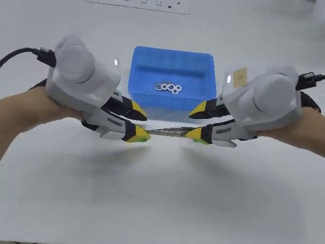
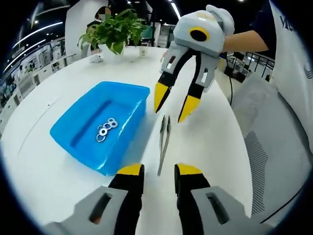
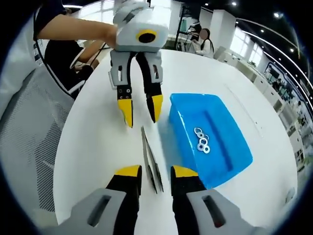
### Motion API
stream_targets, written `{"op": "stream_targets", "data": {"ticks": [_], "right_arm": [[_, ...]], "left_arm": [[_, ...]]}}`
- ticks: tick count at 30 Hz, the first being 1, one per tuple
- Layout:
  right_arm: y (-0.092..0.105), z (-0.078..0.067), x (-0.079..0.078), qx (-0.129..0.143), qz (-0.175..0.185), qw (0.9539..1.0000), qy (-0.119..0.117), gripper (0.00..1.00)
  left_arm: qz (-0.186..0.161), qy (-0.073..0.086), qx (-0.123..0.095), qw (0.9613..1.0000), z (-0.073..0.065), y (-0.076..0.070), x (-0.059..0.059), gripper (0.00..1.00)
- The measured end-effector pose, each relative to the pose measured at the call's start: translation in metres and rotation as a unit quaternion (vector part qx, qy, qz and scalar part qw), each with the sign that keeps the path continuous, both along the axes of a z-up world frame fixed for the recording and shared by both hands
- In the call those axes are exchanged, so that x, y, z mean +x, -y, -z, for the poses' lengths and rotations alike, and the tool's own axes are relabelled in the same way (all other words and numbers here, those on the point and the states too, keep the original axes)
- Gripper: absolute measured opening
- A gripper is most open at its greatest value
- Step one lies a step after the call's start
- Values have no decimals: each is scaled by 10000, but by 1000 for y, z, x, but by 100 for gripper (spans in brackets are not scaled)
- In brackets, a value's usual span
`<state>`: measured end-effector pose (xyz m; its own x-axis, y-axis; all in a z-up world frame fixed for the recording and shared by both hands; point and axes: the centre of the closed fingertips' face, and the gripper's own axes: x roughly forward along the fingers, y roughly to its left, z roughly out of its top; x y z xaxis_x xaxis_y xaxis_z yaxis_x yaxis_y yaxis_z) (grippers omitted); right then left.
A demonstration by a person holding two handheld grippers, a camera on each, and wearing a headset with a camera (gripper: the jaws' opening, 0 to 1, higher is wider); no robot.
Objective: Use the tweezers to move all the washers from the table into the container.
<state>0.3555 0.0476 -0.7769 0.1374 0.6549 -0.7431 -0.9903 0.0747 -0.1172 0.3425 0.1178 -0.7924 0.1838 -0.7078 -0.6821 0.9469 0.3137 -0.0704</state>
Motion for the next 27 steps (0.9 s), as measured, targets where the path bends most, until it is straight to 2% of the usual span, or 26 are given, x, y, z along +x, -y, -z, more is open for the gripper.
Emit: {"op": "stream_targets", "data": {"ticks": [1, 2, 3, 4, 5, 6, 8, 10, 11, 13, 14, 15, 17, 18, 21, 23, 27], "right_arm": [[2, -5, 1, 84, 68, 9999, 85, 28], [7, -11, 0, 199, 130, 9996, 131, 29], [10, -15, -1, 270, 188, 9993, 179, 30], [17, -21, 2, 293, 277, 9984, 406, 30], [22, -24, 3, 272, 268, 9975, 593, 32], [28, -27, 1, 306, 314, 9969, 658, 35], [32, -33, -4, 438, 397, 9958, 698, 48], [36, -37, -7, 532, 479, 9943, 792, 61], [38, -36, -7, 516, 546, 9942, 767, 68], [41, -29, -12, 405, 615, 9954, 615, 88], [45, -23, -16, 239, 624, 9963, 534, 92], [45, -21, -20, 206, 567, 9970, 486, 95], [44, -21, -27, 228, 495, 9977, 400, 99], [42, -23, -29, 282, 468, 9978, 375, 100], [32, -37, -34, 675, 495, 9962, 243, 100], [32, -41, -34, 673, 511, 9961, 234, 100], [31, -49, -33, 686, 486, 9956, 405, 100]], "left_arm": [[-14, 38, -15, 10000, -2, -1, -2, 29], [-110, 143, -76, 9998, -6, -3, -3, 32], [-251, 272, -101, 9993, -8, -6, 0, 35], [-465, 512, -43, 9976, -11, -15, 4, 38], [-543, 568, -45, 9969, -12, -18, 2, 43], [-578, 562, -64, 9967, -15, -24, -4, 47], [-682, 551, -102, 9961, -19, -30, -10, 62], [-622, 736, -4, 9953, -21, -35, -16, 78], [-606, 758, 109, 9952, -21, -37, -20, 88], [-637, 724, 140, 9952, -24, -38, -24, 97], [-627, 751, 133, 9951, -27, -37, -26, 99], [-616, 789, 51, 9950, -35, -34, -28, 99], [-573, 747, -215, 9953, -50, -24, -34, 99], [-507, 801, -298, 9951, -57, -20, -36, 99], [-460, 913, -320, 9942, -68, -16, -38, 99], [-461, 932, -302, 9941, -72, -15, -38, 99], [-451, 980, -188, 9940, -76, -18, -40, 99]]}}
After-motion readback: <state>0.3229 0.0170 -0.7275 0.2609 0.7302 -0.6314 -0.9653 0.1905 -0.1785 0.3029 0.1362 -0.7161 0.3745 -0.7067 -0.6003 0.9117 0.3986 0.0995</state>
